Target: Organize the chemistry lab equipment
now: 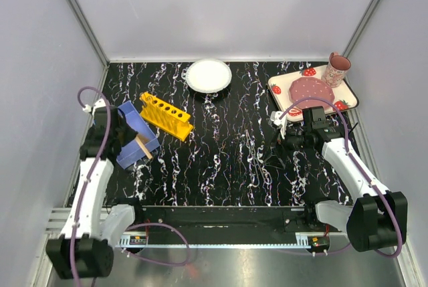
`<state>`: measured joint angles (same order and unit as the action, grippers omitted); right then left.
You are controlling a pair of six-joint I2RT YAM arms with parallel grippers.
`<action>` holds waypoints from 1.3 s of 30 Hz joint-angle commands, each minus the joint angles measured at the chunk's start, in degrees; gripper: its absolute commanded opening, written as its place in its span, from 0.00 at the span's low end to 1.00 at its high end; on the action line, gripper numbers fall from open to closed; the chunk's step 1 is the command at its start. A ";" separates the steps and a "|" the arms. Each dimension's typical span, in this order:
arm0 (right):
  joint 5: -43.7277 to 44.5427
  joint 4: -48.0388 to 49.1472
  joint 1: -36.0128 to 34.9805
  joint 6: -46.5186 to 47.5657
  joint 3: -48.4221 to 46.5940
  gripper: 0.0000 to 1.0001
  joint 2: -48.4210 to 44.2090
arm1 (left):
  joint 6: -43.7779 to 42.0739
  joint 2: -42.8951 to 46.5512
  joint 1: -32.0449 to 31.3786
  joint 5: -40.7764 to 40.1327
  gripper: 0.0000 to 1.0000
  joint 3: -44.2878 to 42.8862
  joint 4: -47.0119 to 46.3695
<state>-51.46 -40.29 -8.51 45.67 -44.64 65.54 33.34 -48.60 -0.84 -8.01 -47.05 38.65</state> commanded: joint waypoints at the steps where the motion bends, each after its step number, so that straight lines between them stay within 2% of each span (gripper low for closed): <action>1: 0.57 0.66 -0.10 1.09 0.17 1.00 -1.11 | 4.00 -7.90 12.49 6.95 0.00 -3.14 -4.81; 4: 0.66 0.74 -0.10 1.17 0.26 1.00 -1.11 | 6.99 -12.65 18.31 7.66 0.00 -2.61 -9.11; 8: 0.75 0.74 -0.10 1.35 0.35 1.00 -1.03 | 8.93 -19.42 22.63 11.70 0.02 -4.89 -11.32; 11: 0.75 0.74 -0.10 1.35 0.35 1.00 -0.76 | 9.02 -23.37 23.52 11.53 0.11 -6.91 -11.76; 12: 0.75 0.66 -0.10 1.44 0.26 1.00 -0.76 | 8.67 -24.78 23.60 11.44 0.24 -7.18 -11.67; 14: 0.92 0.66 -0.10 1.53 0.35 1.00 -0.59 | 8.23 -25.67 24.04 11.09 0.34 -7.97 -11.58; 16: 1.01 0.39 -0.19 1.62 0.17 1.00 -0.06 | 7.70 -25.93 24.57 11.00 0.59 -8.15 -11.50; 19: 1.10 0.30 -0.10 1.70 0.00 1.00 0.20 | 7.09 -24.18 24.66 11.26 0.82 -7.71 -11.58; 23: 0.93 0.30 -0.10 1.62 -0.01 1.00 0.56 | 5.69 -20.49 24.66 14.67 0.92 -6.31 -12.90; 25: 0.93 0.30 -0.19 1.44 -0.09 1.00 0.73 | 4.72 -18.38 24.66 17.31 0.93 -5.78 -13.34; 27: 0.84 0.39 -0.10 1.18 -0.27 1.00 0.99 | 2.88 -15.93 24.66 23.72 0.99 -4.20 -15.27; 29: 0.84 0.39 -0.10 0.74 -0.44 1.00 1.08 | 1.21 -14.16 24.49 32.12 0.99 -1.66 -18.42; 33: 2.50 1.00 0.07 -1.80 -1.67 1.00 1.17 | -2.66 -10.82 23.08 42.10 0.99 0.90 -19.58; 36: 6.44 1.80 0.78 -5.58 -3.42 1.00 1.17 | -7.49 -8.54 19.22 42.73 0.99 1.78 -17.04; 38: 10.22 1.97 1.57 -8.99 -4.66 1.00 1.26 | -11.17 -7.04 14.39 39.94 0.99 2.05 -14.59; 39: 15.81 1.97 2.09 -10.24 -6.06 1.00 1.35 | -12.24 -5.38 12.98 38.96 0.99 2.22 -13.88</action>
<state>-46.57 -40.21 -8.01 41.95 -45.56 66.67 29.21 -58.39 17.30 28.62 -45.28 23.75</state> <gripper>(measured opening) 0.994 0.984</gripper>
